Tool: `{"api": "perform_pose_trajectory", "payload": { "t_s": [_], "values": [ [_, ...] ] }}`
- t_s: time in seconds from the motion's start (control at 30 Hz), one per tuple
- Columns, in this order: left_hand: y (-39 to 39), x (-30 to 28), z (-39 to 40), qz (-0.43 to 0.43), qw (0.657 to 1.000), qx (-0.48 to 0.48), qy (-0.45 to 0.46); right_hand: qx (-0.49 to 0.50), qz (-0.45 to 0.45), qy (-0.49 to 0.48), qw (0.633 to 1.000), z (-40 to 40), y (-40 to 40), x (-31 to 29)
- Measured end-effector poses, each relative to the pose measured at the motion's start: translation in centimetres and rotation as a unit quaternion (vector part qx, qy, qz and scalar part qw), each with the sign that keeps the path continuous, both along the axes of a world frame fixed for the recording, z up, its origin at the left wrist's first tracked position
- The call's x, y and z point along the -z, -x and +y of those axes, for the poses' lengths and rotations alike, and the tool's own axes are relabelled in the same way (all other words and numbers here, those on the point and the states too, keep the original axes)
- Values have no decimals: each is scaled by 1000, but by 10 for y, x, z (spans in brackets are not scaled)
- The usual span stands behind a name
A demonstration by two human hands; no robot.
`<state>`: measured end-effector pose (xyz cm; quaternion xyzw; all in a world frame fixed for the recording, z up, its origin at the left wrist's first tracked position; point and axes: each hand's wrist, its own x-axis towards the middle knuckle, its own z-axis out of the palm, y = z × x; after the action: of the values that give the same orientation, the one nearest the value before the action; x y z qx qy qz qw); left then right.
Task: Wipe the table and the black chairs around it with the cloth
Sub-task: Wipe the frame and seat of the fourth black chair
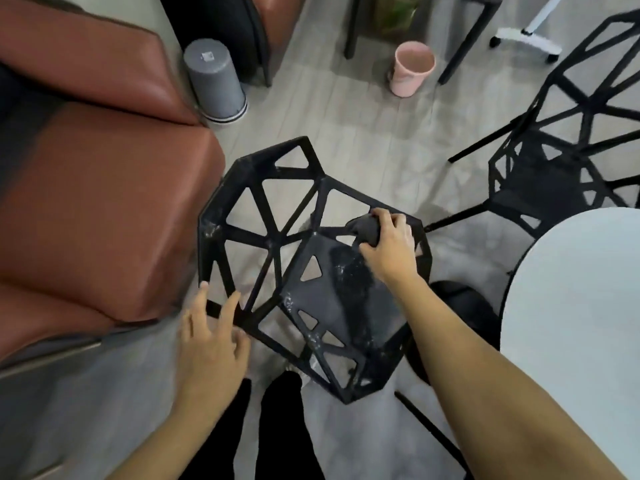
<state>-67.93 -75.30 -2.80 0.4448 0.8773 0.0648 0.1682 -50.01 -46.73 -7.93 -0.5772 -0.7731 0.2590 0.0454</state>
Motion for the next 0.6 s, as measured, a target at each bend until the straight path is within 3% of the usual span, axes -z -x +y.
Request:
{"api": "perform_pose_trajectory", "payload": {
  "t_s": [0.3, 0.47, 0.6],
  "values": [
    [-3, 37, 9, -98, 978, -160, -92, -77, -83, 57, 992, 96, 38, 110],
    [11, 50, 8, -70, 976, -157, -131, -63, -113, 115, 985, 131, 44, 151],
    [19, 58, 7, -65, 976, -129, -163, -40, -104, 71, 991, 134, 40, 166]
  ]
}}
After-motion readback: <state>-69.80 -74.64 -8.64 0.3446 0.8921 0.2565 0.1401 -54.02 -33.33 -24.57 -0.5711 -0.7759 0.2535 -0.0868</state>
